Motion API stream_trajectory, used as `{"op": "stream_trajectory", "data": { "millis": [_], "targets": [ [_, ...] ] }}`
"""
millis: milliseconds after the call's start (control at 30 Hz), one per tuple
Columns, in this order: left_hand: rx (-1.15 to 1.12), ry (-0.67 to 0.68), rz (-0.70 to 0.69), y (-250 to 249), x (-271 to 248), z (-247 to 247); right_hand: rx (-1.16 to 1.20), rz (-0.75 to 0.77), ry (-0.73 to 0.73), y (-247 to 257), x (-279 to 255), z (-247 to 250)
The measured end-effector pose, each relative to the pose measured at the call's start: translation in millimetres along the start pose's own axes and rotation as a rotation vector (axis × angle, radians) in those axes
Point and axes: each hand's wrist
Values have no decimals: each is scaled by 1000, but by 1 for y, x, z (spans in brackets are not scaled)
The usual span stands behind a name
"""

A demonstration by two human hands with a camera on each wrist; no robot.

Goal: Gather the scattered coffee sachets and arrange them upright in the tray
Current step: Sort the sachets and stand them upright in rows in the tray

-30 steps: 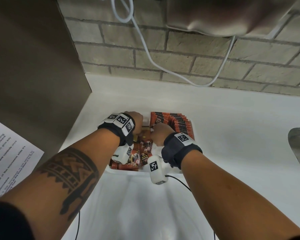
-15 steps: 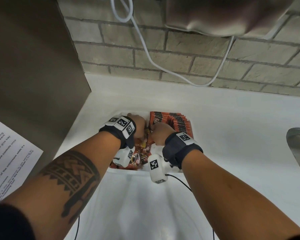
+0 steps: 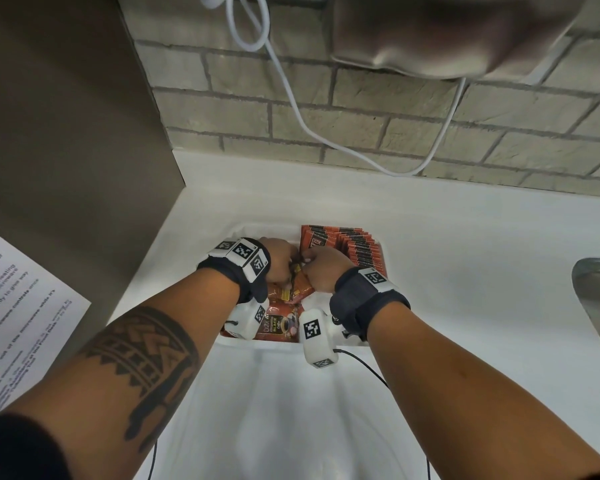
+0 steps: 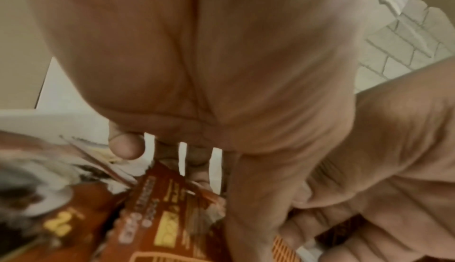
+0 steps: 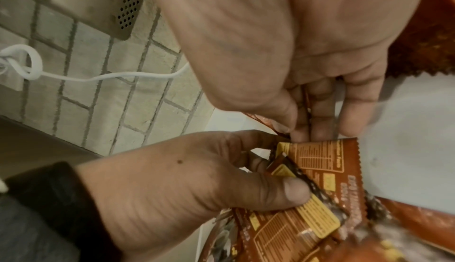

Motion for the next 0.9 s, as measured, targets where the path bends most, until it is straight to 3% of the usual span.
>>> {"op": "stream_trajectory", "data": {
  "millis": [300, 400, 467, 633, 900],
  "targets": [
    [38, -56, -29, 0, -7, 4, 237, 1, 18, 2, -14, 1],
    [52, -42, -56, 2, -11, 4, 530, 59, 47, 0, -14, -8],
    [43, -38, -67, 4, -13, 4, 621, 76, -7, 1, -16, -9],
    [60, -49, -76, 6, -16, 3, 622, 72, -28, 0, -20, -6],
    [92, -97, -75, 6, -19, 4, 432, -29, -9, 10, -14, -1]
  ]
}}
Point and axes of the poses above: each hand's wrist, its own x-axis towards the middle knuckle, its own z-axis out of the back of the hand, y = z × x, and after that the axes turned 14 degrees about y, right-handed
